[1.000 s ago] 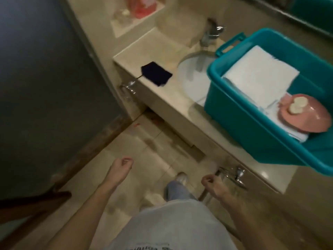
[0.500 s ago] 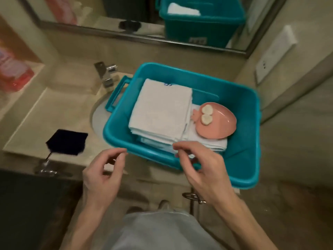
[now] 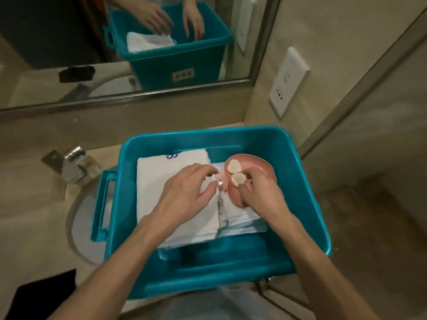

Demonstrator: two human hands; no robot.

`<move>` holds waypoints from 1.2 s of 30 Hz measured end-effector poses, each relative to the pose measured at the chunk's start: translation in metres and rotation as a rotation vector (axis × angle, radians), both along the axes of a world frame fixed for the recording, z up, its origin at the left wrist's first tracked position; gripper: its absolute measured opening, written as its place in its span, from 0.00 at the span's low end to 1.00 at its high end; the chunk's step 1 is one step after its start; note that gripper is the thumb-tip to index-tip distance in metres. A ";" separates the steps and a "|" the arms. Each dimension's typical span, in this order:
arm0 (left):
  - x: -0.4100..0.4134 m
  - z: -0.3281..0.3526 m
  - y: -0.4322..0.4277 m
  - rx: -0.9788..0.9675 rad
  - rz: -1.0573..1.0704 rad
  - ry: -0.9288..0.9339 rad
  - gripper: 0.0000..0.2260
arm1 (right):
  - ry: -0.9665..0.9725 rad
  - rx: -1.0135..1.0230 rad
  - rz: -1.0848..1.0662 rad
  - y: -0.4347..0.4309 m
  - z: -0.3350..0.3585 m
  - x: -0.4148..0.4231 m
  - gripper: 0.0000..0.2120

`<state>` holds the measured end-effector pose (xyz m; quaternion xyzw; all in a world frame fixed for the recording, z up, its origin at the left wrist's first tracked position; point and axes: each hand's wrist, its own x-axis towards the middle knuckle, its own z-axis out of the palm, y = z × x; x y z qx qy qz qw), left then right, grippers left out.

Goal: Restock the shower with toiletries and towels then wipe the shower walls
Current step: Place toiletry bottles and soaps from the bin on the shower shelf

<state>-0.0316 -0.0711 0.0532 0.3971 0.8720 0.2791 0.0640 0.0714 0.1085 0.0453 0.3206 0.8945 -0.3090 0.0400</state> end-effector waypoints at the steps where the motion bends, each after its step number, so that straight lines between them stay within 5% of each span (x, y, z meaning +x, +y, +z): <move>1: -0.011 -0.004 0.012 -0.054 -0.042 0.015 0.11 | -0.036 0.022 -0.008 0.002 -0.005 -0.009 0.18; 12: -0.065 -0.041 0.111 -0.408 -0.364 0.243 0.13 | -0.157 0.103 -0.155 0.003 -0.042 -0.032 0.18; 22: -0.069 -0.055 0.122 -0.413 -0.387 0.130 0.19 | -0.083 0.002 -0.325 -0.005 -0.037 -0.015 0.14; 30: -0.062 -0.064 0.118 -0.309 -0.420 0.231 0.16 | 0.351 -0.424 -0.670 -0.017 0.004 0.032 0.07; 36: -0.041 -0.021 0.109 -0.171 -0.357 -0.078 0.19 | 0.553 -0.533 -0.773 -0.027 0.022 0.077 0.08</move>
